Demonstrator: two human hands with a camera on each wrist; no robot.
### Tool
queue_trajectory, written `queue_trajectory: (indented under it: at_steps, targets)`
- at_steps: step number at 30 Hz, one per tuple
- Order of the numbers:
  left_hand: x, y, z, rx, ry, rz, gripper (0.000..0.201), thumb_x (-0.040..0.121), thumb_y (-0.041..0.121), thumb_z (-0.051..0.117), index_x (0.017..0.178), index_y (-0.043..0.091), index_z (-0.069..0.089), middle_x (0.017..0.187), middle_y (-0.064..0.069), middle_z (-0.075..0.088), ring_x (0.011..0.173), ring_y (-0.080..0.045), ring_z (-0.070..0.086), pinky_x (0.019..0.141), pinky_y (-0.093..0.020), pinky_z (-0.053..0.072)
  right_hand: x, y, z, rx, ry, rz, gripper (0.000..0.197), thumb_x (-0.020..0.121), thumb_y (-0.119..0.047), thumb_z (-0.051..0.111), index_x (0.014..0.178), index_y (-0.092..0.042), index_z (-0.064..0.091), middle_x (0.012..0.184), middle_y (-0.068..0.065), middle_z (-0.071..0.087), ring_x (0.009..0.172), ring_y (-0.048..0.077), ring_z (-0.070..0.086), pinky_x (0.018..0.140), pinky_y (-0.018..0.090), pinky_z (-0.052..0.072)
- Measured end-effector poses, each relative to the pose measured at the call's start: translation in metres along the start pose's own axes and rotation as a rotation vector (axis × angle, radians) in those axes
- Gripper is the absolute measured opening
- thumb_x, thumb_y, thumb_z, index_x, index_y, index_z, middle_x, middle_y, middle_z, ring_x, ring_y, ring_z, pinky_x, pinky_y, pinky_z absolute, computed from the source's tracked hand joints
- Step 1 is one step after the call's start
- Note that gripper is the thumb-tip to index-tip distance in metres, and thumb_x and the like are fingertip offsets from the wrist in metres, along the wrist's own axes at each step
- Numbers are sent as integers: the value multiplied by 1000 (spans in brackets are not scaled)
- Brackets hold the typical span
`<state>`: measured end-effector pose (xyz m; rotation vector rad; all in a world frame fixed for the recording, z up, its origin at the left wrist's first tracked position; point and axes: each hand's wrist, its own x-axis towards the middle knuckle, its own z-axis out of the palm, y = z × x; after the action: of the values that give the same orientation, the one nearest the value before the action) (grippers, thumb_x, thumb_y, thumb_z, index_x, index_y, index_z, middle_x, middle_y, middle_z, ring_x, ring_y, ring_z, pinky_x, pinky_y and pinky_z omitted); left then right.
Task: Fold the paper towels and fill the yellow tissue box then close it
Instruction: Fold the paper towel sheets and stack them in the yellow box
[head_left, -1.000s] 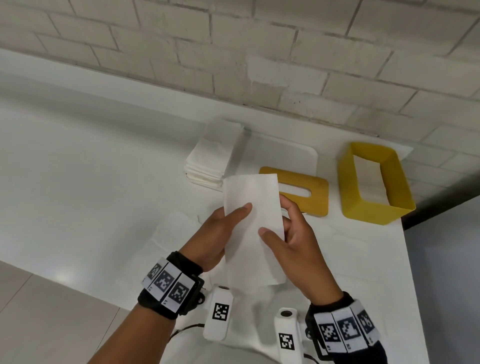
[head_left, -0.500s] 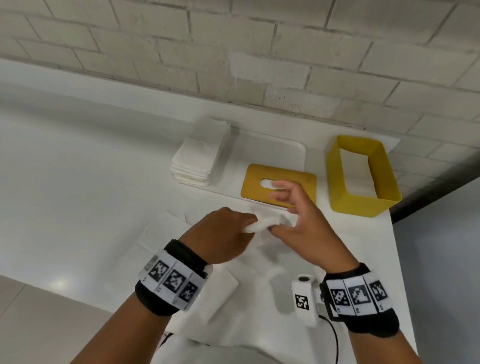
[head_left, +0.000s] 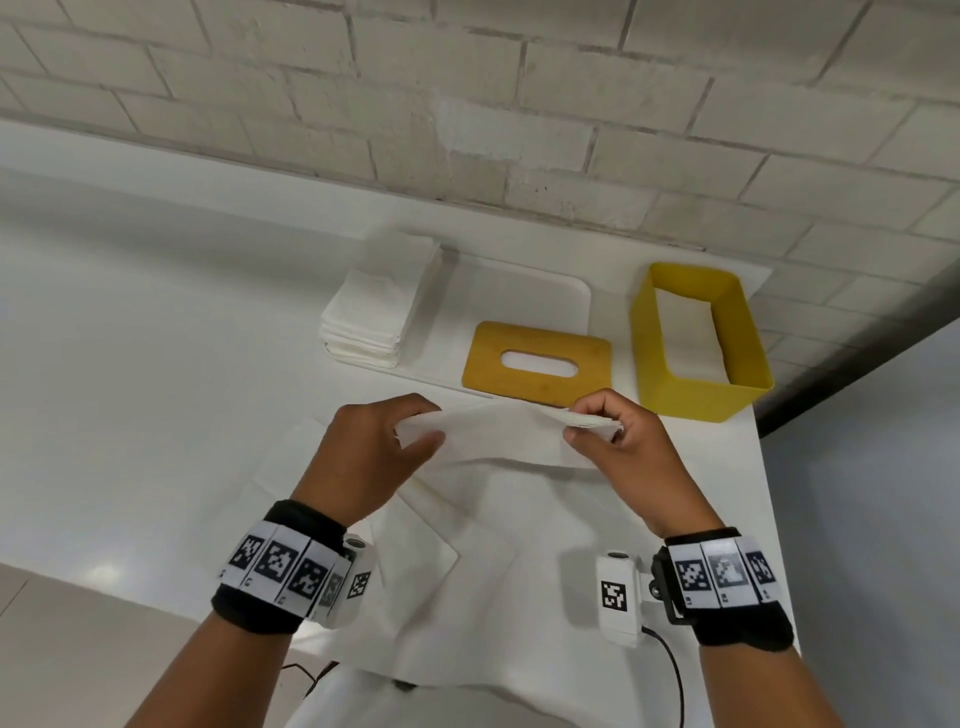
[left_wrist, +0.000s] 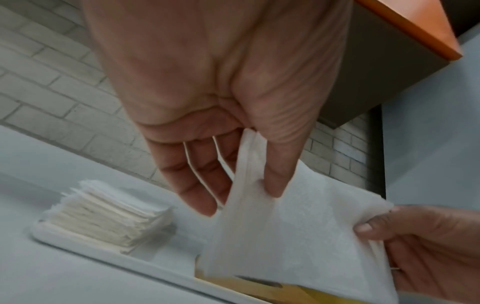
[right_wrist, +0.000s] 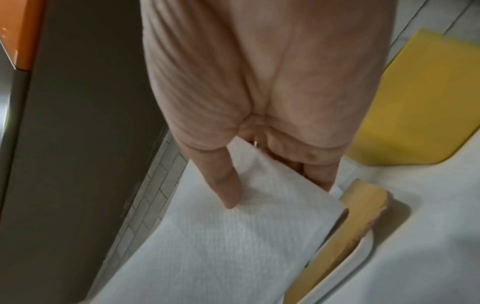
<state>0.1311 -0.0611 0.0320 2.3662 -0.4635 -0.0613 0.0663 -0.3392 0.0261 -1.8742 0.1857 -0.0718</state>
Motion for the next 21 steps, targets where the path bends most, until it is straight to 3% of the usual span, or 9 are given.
queue_trajectory:
  at_steps: [4,9,13,15,18,21]
  targets:
    - [-7,-6,9,-88,27,25,12,87,28,79,96,33,74,83,18,72,72,-9,62,68,-18,50,-6,13,1,20,35,56,12,91,-12,73,92,-22,68,80,-20,64,59,-1,49,59,14,38]
    - [-15,-26,29,-138,-39,6,18,85,21,81,98,32,74,95,20,75,87,-6,71,81,-32,58,-13,38,11,17,38,156,21,87,-6,76,91,-26,72,98,-7,73,92,18,67,77,32,53]
    - [-15,-33,36,-122,-44,-27,14,87,22,78,96,31,74,89,17,74,80,-12,70,78,-36,59,-13,47,15,-43,44,175,25,87,-6,75,90,-31,72,96,-9,75,89,10,67,83,32,52]
    - [-13,-32,36,-108,-47,-45,12,88,22,77,96,31,74,85,16,73,75,-10,67,76,-32,58,-12,47,16,-78,51,165,25,87,-8,75,91,-32,71,96,-10,74,88,8,67,81,28,51]
    - [-12,-29,35,-95,-24,-55,13,88,19,77,94,30,74,71,17,65,69,-8,60,64,-13,48,-10,45,19,-159,58,169,28,86,-10,76,101,-33,69,100,-14,71,97,3,65,86,21,48]
    - [-13,-27,36,-120,-9,-74,19,89,18,77,92,35,70,70,16,64,73,-4,59,62,-7,43,-6,47,24,-286,58,209,24,88,-17,73,110,-29,69,102,-14,71,91,5,65,87,26,50]
